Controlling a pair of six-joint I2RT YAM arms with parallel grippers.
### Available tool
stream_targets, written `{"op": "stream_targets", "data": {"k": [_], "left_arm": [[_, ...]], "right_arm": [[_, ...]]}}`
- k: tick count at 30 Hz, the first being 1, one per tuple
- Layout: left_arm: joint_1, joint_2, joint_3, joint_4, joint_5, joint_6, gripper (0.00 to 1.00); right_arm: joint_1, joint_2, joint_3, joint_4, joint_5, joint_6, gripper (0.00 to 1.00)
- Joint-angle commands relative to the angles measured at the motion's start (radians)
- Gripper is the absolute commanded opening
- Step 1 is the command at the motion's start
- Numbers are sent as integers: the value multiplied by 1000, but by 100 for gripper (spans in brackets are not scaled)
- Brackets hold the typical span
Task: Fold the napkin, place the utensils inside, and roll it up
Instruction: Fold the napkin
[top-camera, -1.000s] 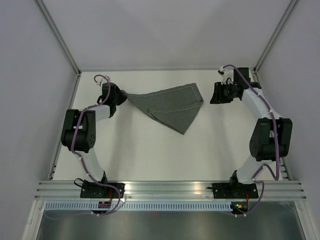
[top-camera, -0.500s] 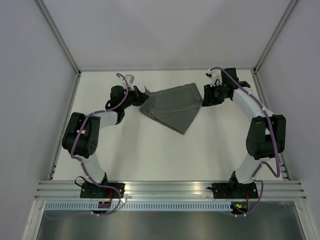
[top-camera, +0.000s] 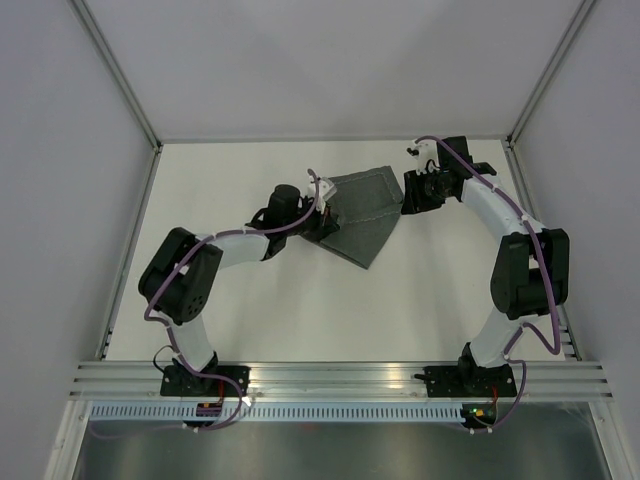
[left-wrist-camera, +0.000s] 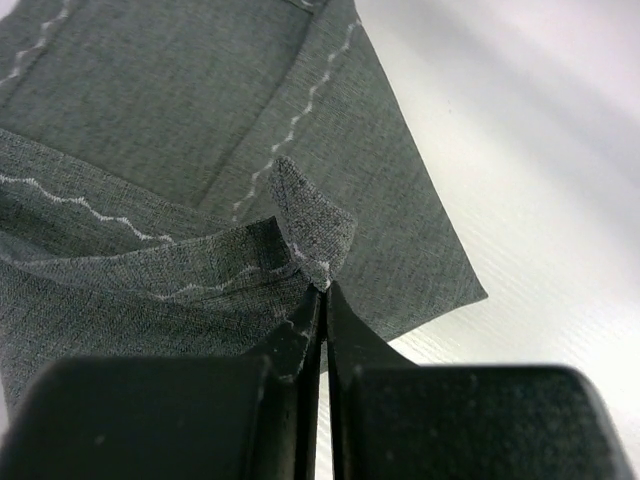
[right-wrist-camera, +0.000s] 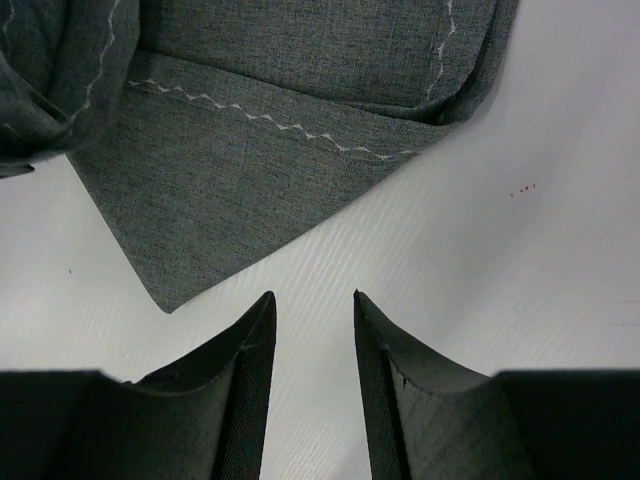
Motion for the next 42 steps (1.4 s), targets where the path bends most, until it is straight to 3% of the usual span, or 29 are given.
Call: {"op": "stream_targets", "data": {"k": [1, 19, 30, 38, 42], "left_arm": [[-52, -50, 50, -69, -70, 160, 4], [-211, 31, 91, -206, -212, 276, 4], [-266, 56, 84, -165, -251, 250, 33], [-288, 106, 104, -117, -229, 202, 37], [-288, 53, 79, -50, -246, 155, 41]], "right_arm": [[9, 6, 33, -1, 25, -2, 43], [21, 13, 30, -2, 37, -5, 42], [30, 23, 28, -4, 51, -7, 42], [32, 24, 27, -7, 56, -13, 42], [32, 26, 28, -7, 57, -13, 42]]}}
